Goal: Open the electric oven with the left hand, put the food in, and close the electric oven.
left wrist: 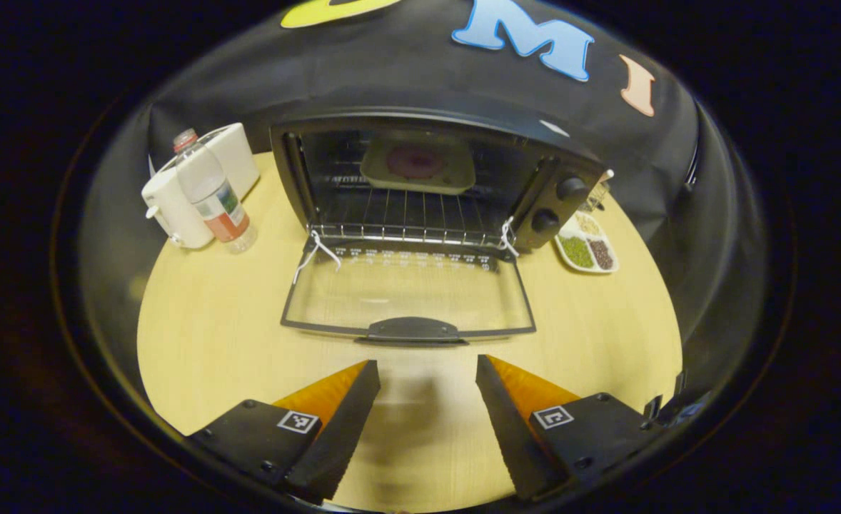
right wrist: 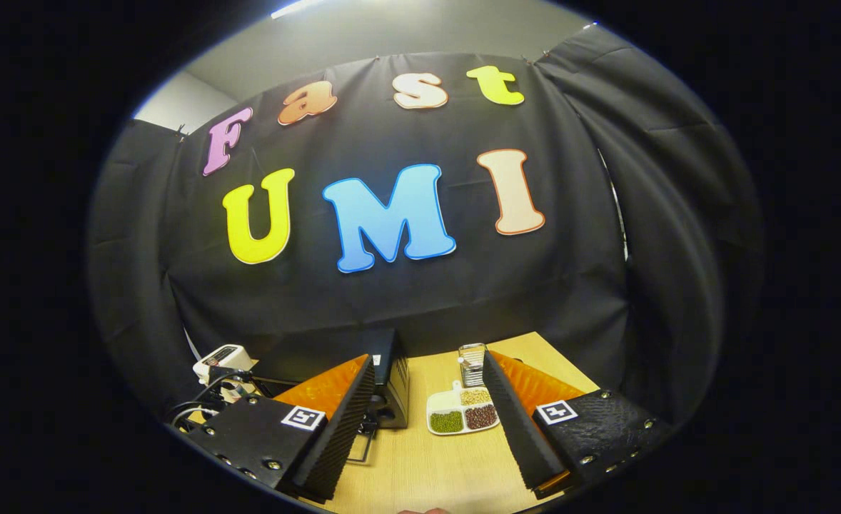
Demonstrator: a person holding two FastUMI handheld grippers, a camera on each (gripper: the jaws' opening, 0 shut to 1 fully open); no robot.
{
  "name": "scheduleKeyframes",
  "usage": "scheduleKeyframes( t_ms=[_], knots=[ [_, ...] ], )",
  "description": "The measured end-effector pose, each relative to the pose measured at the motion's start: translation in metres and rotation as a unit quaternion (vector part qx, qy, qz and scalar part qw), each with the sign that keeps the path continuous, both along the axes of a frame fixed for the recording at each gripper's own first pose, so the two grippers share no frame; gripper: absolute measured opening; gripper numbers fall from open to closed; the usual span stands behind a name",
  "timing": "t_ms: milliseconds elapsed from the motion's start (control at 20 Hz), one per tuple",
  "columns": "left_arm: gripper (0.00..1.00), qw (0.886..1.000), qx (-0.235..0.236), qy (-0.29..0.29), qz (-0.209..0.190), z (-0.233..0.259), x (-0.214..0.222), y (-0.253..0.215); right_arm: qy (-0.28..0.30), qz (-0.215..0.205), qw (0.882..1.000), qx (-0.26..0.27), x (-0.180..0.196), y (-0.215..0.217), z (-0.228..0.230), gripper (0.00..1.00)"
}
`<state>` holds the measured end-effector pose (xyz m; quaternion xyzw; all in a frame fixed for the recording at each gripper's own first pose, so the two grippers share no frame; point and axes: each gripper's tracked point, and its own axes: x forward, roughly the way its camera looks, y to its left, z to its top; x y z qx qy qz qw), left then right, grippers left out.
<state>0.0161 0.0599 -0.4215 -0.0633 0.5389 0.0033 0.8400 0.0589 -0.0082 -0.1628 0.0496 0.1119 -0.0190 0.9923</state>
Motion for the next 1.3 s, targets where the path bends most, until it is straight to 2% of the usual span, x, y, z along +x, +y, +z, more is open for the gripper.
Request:
scheduleKeyframes(
  t_ms=[50,100,200,500,550,600,650,700,750,850,900,950,1150,1200,1250,1300],
  knots=[
    [0.98,1.000,0.005,0.015,-0.003,-0.008,-0.002,0.001,0.003,-0.004,1.000,-0.001,0.000,-0.003,-0.001,0.93],
    [0.94,1.000,0.009,0.028,-0.004,-0.016,-0.001,0.002,0.004,-0.009,1.000,-0.001,0.000,-0.007,-0.002,0.93],
    [0.93,0.999,0.012,0.046,-0.009,-0.031,0.001,0.002,0.004,-0.020,1.000,-0.004,0.000,-0.015,-0.002,0.93],
    [0.93,0.996,0.020,0.085,-0.017,-0.063,0.007,0.006,0.005,-0.038,0.999,-0.007,0.001,-0.027,-0.003,0.93],
    [0.98,0.996,0.022,0.088,-0.019,-0.067,0.009,0.006,0.007,-0.039,0.999,-0.007,0.001,-0.028,-0.003,0.93],
    [0.89,0.995,0.023,0.091,-0.019,-0.070,0.010,0.007,0.009,-0.040,0.999,-0.006,0.001,-0.028,-0.005,0.93],
    [0.89,0.995,0.024,0.093,-0.019,-0.072,0.011,0.008,0.010,-0.041,0.999,-0.006,0.002,-0.028,-0.006,0.93],
    [0.94,0.995,0.026,0.095,-0.019,-0.073,0.013,0.009,0.011,-0.041,0.999,-0.005,0.002,-0.029,-0.006,0.94],
    [0.91,0.995,0.030,0.088,-0.020,-0.074,0.018,0.011,0.011,-0.041,0.999,-0.005,0.004,-0.029,-0.006,0.94],
    [0.94,0.995,0.034,0.093,-0.026,-0.074,0.019,0.011,0.013,-0.041,0.999,-0.004,0.006,-0.029,-0.007,0.94],
    [0.89,0.994,0.038,0.093,-0.031,-0.075,0.019,0.012,0.014,-0.041,0.999,-0.002,0.007,-0.029,-0.008,0.93],
    [0.93,0.994,0.040,0.092,-0.033,-0.075,0.020,0.012,0.014,-0.041,0.999,-0.002,0.008,-0.028,-0.007,0.93],
    [0.94,0.995,0.034,0.093,-0.032,-0.073,0.020,0.011,0.013,-0.036,0.999,-0.003,0.011,-0.024,-0.006,0.93],
    [0.89,0.995,0.033,0.091,-0.033,-0.072,0.019,0.011,0.012,-0.034,0.999,-0.004,0.011,-0.023,-0.005,0.93],
    [0.93,0.995,0.033,0.088,-0.033,-0.071,0.020,0.011,0.012,-0.032,0.999,-0.005,0.012,-0.021,-0.004,0.93],
    [0.94,0.995,0.033,0.084,-0.034,-0.067,0.019,0.011,0.011,-0.029,0.999,-0.004,0.012,-0.020,-0.003,0.93]
  ],
)
